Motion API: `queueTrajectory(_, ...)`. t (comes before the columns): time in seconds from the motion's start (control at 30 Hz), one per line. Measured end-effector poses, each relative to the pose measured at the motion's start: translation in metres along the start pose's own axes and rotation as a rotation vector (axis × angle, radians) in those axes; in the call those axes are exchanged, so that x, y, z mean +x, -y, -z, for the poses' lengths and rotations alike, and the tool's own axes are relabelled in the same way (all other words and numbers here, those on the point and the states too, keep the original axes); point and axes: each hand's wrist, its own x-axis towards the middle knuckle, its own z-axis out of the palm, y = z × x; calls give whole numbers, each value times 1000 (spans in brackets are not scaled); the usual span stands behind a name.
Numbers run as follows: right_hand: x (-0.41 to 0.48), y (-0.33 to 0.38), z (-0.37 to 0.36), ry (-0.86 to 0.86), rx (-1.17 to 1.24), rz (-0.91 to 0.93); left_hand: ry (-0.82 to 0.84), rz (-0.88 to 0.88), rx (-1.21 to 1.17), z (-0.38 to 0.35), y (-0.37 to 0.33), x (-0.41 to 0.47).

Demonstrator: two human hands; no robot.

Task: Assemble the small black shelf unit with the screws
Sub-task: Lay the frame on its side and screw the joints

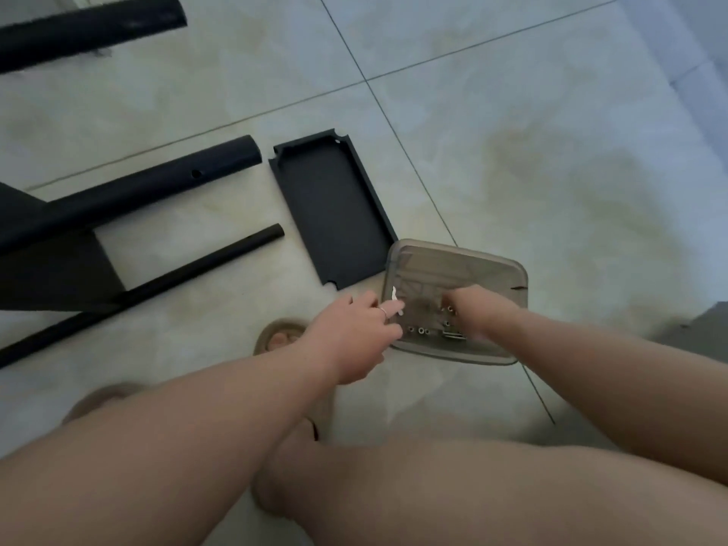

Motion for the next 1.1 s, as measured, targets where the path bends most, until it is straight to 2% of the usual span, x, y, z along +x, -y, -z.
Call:
queueTrajectory(0.17, 16, -10, -30, -153, 193, -87, -79, -18, -25, -13, 4, 10)
queueTrajectory(0.3, 26, -13, -43, -256, 309, -60, -91, -39, -49, -15, 8, 12)
queueTrajectory(0.63, 36, -6, -46, -257, 198, 13, -35, -22, -57, -11, 8, 8)
queueTrajectory(0.83, 4, 14, -14, -415, 389, 89, -62, 72, -118, 6, 2, -5)
queueTrajectory(0.97, -25, 41, 23, -489, 517, 195, -82, 318, -420, 39, 12, -24)
queueTrajectory(1.03, -44, 60, 48, -519, 592, 273, -109, 496, -665, 61, 21, -37)
queueTrajectory(1.1, -66, 83, 75, -533, 652, 338, -189, 697, -1017, 84, 30, -54)
